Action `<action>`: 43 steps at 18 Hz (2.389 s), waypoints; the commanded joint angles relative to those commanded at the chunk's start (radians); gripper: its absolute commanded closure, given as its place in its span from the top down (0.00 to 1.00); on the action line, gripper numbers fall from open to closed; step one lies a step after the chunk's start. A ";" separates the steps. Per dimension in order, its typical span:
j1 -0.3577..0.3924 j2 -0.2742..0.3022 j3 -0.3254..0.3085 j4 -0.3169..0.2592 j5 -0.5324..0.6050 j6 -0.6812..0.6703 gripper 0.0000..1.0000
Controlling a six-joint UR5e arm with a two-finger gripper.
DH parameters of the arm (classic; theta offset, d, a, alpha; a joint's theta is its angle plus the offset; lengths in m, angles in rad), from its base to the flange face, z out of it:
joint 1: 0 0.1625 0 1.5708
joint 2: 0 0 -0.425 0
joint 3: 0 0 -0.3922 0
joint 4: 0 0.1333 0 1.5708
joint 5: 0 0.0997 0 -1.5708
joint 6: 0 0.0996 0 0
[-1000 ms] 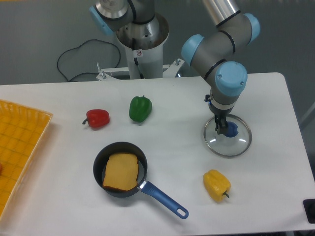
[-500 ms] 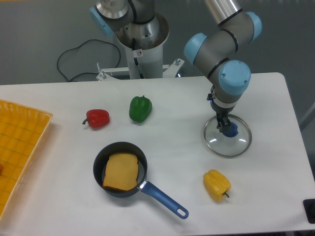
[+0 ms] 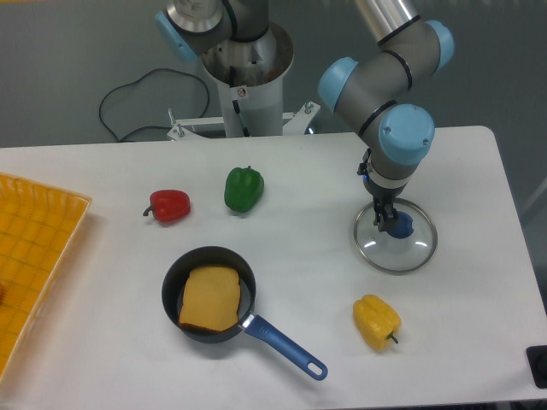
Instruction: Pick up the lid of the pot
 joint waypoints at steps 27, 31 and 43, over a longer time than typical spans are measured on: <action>-0.106 -0.008 0.054 0.008 -0.008 -0.273 1.00; -0.109 -0.006 0.063 0.006 -0.005 -0.273 1.00; -0.097 -0.006 0.064 0.005 0.002 -0.262 1.00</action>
